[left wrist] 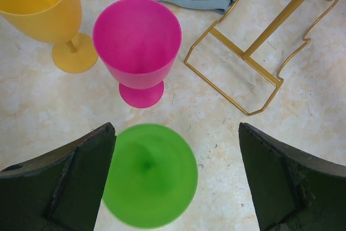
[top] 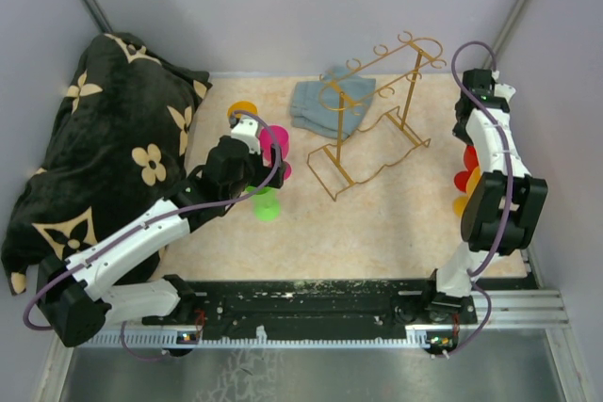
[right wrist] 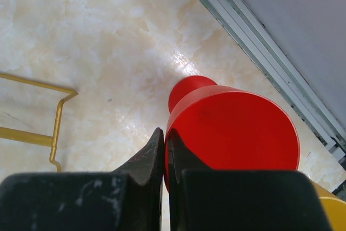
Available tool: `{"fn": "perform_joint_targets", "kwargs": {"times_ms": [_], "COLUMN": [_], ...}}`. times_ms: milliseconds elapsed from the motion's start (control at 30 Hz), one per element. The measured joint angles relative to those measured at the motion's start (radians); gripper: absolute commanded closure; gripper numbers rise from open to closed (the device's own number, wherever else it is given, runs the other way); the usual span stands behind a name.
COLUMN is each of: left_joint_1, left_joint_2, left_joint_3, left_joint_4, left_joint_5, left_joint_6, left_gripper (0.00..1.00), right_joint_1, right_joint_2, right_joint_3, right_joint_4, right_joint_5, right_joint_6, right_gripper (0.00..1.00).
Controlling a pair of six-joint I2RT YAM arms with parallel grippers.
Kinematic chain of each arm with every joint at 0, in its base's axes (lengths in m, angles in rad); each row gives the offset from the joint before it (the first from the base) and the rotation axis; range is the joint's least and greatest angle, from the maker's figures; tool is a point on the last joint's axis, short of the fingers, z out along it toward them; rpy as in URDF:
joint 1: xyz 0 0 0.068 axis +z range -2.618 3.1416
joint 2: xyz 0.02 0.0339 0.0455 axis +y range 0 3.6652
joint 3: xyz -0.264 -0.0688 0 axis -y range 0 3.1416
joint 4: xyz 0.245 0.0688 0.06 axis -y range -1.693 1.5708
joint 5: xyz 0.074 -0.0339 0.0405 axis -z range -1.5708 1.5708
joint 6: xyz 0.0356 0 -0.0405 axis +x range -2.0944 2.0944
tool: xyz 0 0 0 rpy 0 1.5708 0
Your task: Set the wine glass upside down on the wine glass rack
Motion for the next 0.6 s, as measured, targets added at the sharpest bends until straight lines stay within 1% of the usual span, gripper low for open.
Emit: {"fn": "perform_joint_targets", "kwargs": {"times_ms": [233,400,600], "left_joint_1": [0.000,0.000,0.004], "left_joint_2": [0.000,0.004,0.029], "left_joint_3": [0.000,0.018,0.109], "left_joint_4": [0.000,-0.014,-0.039], "left_joint_5": [0.011,0.011,0.007], "left_joint_6": [0.000,0.004,0.034], "left_gripper": [0.00,0.00,0.00], "right_joint_1": [0.000,0.005,0.062], "right_joint_2": [-0.024,-0.110,-0.237], "right_joint_3": [-0.017,-0.028,-0.023], "right_joint_4": [0.022,0.055,0.159], "right_joint_5": [0.003,0.005,0.046], "right_joint_6": [-0.001,-0.012,-0.053], "right_gripper": [1.00,1.00,1.00]}}
